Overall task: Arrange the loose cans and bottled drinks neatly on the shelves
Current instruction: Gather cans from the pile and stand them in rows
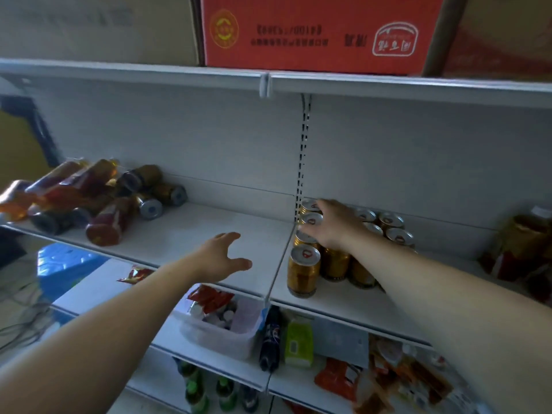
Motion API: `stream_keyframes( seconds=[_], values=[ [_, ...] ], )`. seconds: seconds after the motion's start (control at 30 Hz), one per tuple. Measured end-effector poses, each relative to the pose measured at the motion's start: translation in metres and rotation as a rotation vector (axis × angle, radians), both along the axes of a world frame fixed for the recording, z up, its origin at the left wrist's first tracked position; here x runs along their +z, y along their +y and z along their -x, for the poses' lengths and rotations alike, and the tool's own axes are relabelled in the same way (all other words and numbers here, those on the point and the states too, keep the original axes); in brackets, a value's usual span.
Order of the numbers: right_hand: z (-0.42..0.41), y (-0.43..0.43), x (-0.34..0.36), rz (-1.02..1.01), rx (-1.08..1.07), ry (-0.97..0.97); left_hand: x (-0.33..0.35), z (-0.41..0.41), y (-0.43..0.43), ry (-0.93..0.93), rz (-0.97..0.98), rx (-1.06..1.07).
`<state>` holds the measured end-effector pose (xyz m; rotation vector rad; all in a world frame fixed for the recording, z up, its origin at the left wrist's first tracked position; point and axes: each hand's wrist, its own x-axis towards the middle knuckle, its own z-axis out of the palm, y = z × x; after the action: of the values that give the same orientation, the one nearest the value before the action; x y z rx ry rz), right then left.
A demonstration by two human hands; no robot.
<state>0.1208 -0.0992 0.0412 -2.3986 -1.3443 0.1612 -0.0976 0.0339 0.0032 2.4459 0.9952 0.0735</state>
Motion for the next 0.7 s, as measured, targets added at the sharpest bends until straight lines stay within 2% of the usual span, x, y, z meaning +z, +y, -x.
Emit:
stream_keyframes(
  seconds=[0.17,0.4,0.7],
  values=[
    [0.071,0.09,0.007,0.069,0.079,-0.026,0.015,0.077,0.058,0.063,-0.111,0.03],
    [0.171,0.195,0.011,0.079,0.156,0.027,0.029,0.18,0.139,0.109,-0.154,0.172],
    [0.22,0.306,-0.004,0.089,0.205,0.057,0.033,0.234,0.235,0.059,-0.125,0.276]
  ],
)
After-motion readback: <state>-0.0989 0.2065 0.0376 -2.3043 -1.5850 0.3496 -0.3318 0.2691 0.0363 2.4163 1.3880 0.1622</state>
